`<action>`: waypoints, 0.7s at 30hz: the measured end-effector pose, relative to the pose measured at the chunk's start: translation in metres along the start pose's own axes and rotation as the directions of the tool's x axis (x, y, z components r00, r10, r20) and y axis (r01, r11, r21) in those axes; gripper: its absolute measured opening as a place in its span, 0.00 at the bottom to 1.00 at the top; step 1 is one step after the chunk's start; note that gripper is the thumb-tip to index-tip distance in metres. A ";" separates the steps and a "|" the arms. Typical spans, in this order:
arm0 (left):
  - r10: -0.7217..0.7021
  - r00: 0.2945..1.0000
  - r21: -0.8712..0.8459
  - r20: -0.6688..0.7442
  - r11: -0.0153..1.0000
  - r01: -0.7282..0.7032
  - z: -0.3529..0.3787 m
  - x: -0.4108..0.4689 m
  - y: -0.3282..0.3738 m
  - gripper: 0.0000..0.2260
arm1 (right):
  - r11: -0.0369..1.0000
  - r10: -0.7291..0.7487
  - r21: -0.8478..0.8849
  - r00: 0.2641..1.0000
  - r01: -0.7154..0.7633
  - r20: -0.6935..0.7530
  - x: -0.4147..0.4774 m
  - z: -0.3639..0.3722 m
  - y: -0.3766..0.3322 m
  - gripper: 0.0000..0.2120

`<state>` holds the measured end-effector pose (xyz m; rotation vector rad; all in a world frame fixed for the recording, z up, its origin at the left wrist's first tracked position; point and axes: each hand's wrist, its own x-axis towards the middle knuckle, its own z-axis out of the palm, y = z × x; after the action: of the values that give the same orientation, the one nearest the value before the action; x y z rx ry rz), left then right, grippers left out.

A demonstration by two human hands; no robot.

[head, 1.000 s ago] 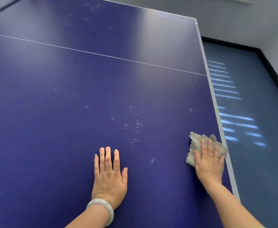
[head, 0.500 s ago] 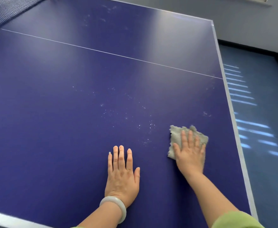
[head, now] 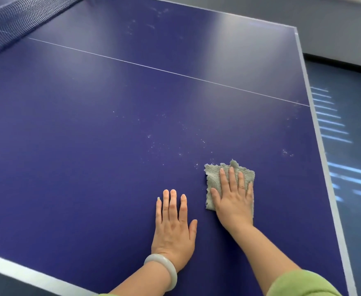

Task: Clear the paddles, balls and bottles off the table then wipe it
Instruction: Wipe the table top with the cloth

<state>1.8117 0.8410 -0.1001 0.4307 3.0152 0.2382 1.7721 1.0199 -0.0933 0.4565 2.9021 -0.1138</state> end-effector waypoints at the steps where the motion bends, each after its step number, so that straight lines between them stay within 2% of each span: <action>1: 0.008 1.000 -0.028 -0.017 1.000 -0.008 -0.001 0.000 -0.002 0.29 | 1.000 0.014 0.011 1.000 -0.014 0.005 0.002 -0.002 0.009 0.34; 5: 0.011 0.986 -0.097 -0.165 0.995 -0.027 -0.013 0.012 -0.036 0.25 | 0.966 0.258 0.038 0.966 -0.257 -0.015 -0.021 0.003 0.047 0.31; 7: -0.125 0.972 -0.069 -0.200 0.991 0.113 -0.019 0.030 -0.067 0.24 | 0.936 0.346 0.066 0.938 -0.345 -0.010 -0.043 0.006 0.048 0.32; 9: -0.313 0.941 -0.071 -0.128 0.949 0.306 -0.024 0.045 -0.092 0.29 | 0.919 0.387 0.083 0.922 -0.385 -0.011 -0.064 0.012 0.027 0.32; 11: -0.406 0.911 -0.054 -0.070 0.914 0.403 -0.022 0.051 -0.101 0.30 | 0.932 0.347 0.129 0.937 -0.339 -0.043 -0.075 0.016 -0.009 0.31; 13: -0.409 0.908 -0.020 -0.090 0.913 0.408 -0.017 0.050 -0.100 0.28 | 0.959 0.242 0.160 0.969 -0.232 -0.043 -0.063 0.019 -0.044 0.33; 16: -0.409 0.907 -0.006 -0.102 0.912 0.410 -0.015 0.050 -0.097 0.30 | 0.994 0.053 0.094 0.998 -0.049 -0.040 -0.022 0.010 -0.076 0.34; 19: -0.400 0.908 -0.004 -0.127 0.915 0.402 -0.015 0.052 -0.098 0.31 | 0.988 -0.152 -0.036 0.988 0.152 -0.009 0.031 -0.005 -0.064 0.34; 20: -0.399 0.906 -0.003 -0.142 0.915 0.403 -0.013 0.053 -0.099 0.31 | 0.988 -0.146 -0.048 0.989 0.146 0.016 0.050 -0.010 -0.050 0.33; 21: -0.397 0.905 -0.002 -0.151 0.916 0.402 -0.012 0.053 -0.098 0.31 | 0.996 -0.078 -0.051 0.997 0.079 0.021 0.066 -0.015 -0.033 0.33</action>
<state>1.7333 0.7611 -0.1080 -0.2209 3.1619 0.2018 1.6976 1.0094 -0.0914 0.3311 2.8968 -0.0542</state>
